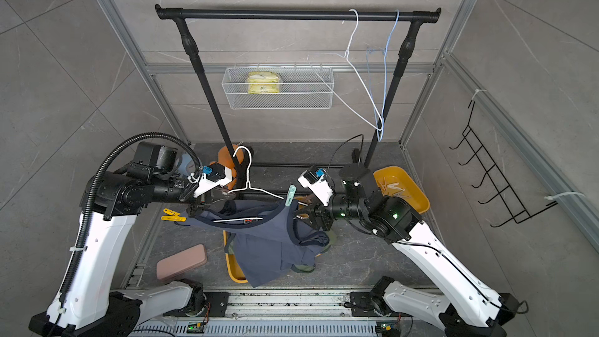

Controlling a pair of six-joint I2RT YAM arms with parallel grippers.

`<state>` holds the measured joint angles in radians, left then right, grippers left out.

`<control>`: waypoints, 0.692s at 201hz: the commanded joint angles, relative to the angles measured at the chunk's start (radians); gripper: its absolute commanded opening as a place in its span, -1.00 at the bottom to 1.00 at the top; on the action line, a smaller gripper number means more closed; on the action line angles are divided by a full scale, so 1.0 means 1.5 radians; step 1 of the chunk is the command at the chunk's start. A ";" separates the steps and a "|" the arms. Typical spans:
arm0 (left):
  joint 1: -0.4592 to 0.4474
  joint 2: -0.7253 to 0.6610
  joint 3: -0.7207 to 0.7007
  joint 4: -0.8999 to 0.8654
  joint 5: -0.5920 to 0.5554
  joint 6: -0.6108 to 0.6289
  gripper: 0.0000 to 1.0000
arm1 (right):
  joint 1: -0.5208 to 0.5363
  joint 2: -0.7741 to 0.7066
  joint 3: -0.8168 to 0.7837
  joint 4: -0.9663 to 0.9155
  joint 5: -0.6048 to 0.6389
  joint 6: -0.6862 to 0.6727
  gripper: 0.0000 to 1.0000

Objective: Remove the clothespins securing tank tops to the hanger
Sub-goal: Place the tank top into the storage box, then remove the clothespin from the hanger.

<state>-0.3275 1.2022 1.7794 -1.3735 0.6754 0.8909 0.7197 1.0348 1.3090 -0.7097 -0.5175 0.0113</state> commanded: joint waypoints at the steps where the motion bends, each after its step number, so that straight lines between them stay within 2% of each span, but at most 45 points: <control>1: -0.002 -0.015 0.004 -0.023 0.036 0.016 -1.00 | 0.002 -0.025 0.021 0.022 -0.025 0.015 0.15; 23: -0.001 -0.017 0.003 -0.027 0.056 0.016 -1.00 | 0.001 -0.014 0.037 0.026 -0.061 0.026 0.16; 107: -0.002 -0.026 0.016 -0.075 0.103 0.042 -1.00 | -0.005 0.035 0.051 0.096 -0.044 0.059 0.18; 139: -0.002 -0.030 0.020 -0.088 0.106 0.050 -1.00 | -0.012 0.040 0.052 0.114 -0.074 0.065 0.17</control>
<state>-0.3275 1.1751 1.7798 -1.4712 0.7792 0.9363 0.7105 1.0935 1.3602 -0.5903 -0.5930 0.0872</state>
